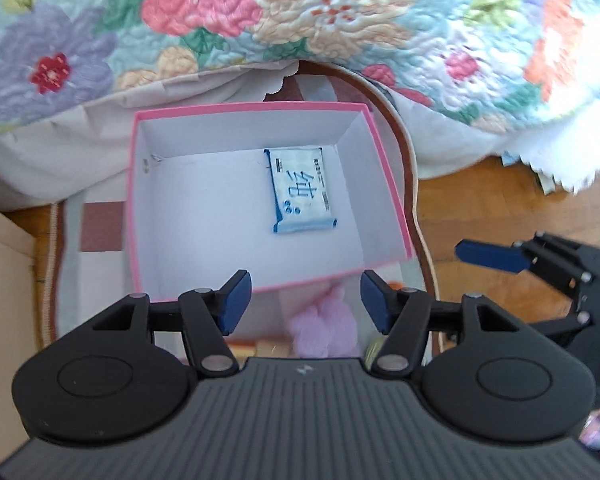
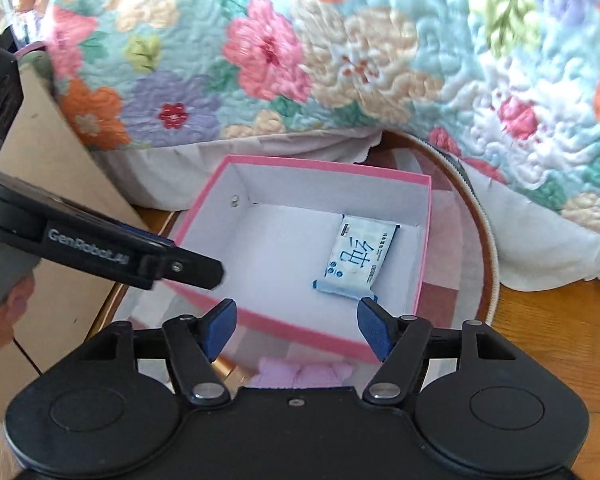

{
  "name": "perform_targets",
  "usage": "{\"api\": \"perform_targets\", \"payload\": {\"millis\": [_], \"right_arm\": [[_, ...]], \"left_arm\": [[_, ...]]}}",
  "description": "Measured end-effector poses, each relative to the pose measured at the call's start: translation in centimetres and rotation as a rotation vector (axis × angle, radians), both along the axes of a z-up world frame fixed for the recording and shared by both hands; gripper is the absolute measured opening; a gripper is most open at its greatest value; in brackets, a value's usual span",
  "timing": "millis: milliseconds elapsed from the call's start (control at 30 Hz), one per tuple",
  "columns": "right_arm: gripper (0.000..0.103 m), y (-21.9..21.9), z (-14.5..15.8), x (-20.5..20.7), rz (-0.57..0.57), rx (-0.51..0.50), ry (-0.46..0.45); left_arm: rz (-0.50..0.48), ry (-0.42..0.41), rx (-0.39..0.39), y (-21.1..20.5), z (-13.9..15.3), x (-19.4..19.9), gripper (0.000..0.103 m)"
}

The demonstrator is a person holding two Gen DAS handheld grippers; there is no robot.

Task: Organize objects
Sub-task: 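Open the left tool to release the wipe pack and withdraw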

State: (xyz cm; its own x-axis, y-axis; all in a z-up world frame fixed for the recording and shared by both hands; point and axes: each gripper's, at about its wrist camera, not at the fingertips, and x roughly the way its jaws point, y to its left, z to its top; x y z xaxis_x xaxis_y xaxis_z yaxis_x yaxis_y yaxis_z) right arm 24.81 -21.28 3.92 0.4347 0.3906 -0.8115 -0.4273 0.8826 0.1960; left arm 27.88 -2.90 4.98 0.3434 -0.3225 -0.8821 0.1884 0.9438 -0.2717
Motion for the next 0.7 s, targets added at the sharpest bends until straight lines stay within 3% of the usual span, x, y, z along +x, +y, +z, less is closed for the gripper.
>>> {"api": "perform_targets", "payload": {"millis": [300, 700], "right_arm": [[0.075, 0.5, 3.7, -5.8, 0.128, -0.012, 0.032], [0.08, 2.0, 6.6, -13.1, 0.325, -0.002, 0.036]], "left_arm": [[-0.018, -0.086, 0.077, 2.2, 5.1, -7.4, 0.066], [0.027, -0.087, 0.103, 3.6, 6.0, -15.8, 0.072]]}}
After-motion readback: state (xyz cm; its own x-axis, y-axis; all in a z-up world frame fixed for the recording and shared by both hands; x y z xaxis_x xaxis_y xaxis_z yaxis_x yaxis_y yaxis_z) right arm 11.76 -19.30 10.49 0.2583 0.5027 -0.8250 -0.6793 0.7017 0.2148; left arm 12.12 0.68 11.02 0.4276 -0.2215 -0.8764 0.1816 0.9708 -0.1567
